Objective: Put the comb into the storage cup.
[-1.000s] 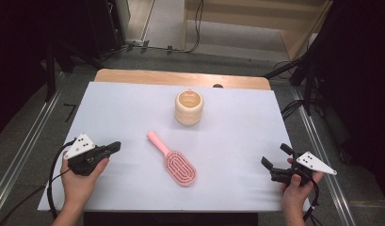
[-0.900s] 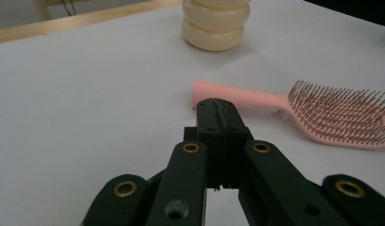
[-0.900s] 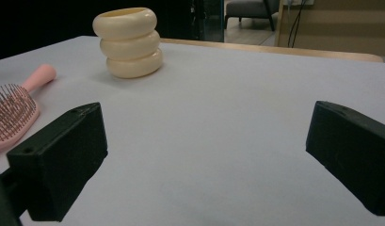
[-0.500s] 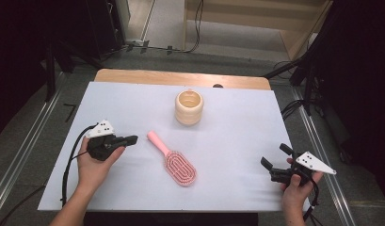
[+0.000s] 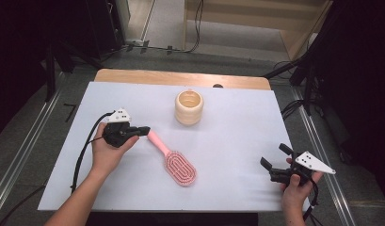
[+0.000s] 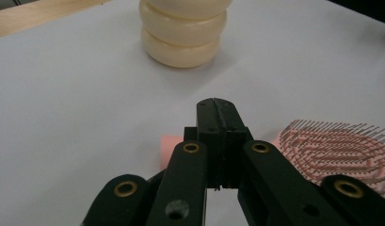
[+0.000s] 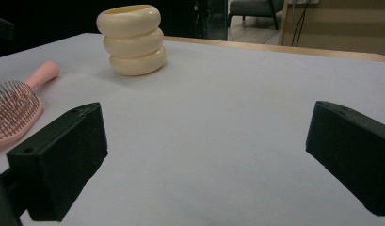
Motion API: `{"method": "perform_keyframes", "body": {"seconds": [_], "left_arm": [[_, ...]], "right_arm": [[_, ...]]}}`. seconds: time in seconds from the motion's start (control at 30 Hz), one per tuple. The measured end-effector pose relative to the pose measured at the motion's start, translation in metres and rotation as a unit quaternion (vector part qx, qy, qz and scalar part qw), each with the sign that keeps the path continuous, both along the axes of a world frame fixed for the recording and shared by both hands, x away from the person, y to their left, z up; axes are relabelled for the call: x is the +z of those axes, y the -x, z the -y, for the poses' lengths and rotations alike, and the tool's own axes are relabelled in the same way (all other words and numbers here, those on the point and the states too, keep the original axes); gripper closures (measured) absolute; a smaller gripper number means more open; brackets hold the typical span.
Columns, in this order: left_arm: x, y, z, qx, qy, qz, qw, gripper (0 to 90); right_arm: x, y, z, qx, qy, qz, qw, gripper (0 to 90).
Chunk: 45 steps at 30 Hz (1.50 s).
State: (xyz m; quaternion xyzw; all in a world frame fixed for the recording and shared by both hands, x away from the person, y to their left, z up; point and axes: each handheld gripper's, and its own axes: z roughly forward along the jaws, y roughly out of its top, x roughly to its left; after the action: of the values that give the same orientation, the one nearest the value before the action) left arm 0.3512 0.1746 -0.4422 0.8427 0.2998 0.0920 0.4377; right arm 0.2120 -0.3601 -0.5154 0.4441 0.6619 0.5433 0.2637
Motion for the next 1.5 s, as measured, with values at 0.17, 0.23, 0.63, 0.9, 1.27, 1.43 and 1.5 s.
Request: {"method": "perform_keyframes", "body": {"seconds": [0.17, 0.23, 0.63, 0.9, 1.27, 1.43, 1.5], "left_arm": [[-0.006, -0.016, 0.008, -0.012, -0.019, -0.015, 0.9996, 90.0], [-0.008, -0.021, 0.011, -0.015, -0.024, -0.019, 0.9994, 90.0], [-0.019, -0.051, 0.024, -0.003, -0.065, -0.061, 0.996, 90.0], [-0.028, -0.062, 0.038, -0.014, -0.098, -0.084, 0.9915, 90.0], [-0.035, -0.062, 0.042, -0.025, -0.136, -0.093, 0.986, 90.0], [-0.034, -0.059, 0.041, -0.036, -0.16, -0.081, 0.9832, 90.0], [-0.033, -0.058, 0.04, -0.036, -0.164, -0.08, 0.9826, 90.0]], "right_arm": [[0.0, -0.001, -0.001, 0.0, 0.002, -0.002, 1.0, 0.0], [0.0, -0.001, -0.001, 0.0, 0.003, -0.002, 1.0, 0.0], [0.0, -0.001, 0.0, 0.003, 0.002, -0.004, 1.0, 0.0], [0.0, -0.001, -0.001, 0.004, 0.003, -0.004, 1.0, 0.0], [0.0, -0.002, -0.001, 0.003, 0.004, -0.005, 1.0, 0.0], [0.0, -0.002, -0.001, 0.002, 0.004, -0.006, 1.0, 0.0], [0.0, -0.002, -0.001, 0.001, 0.005, -0.006, 1.0, 0.0]]}}
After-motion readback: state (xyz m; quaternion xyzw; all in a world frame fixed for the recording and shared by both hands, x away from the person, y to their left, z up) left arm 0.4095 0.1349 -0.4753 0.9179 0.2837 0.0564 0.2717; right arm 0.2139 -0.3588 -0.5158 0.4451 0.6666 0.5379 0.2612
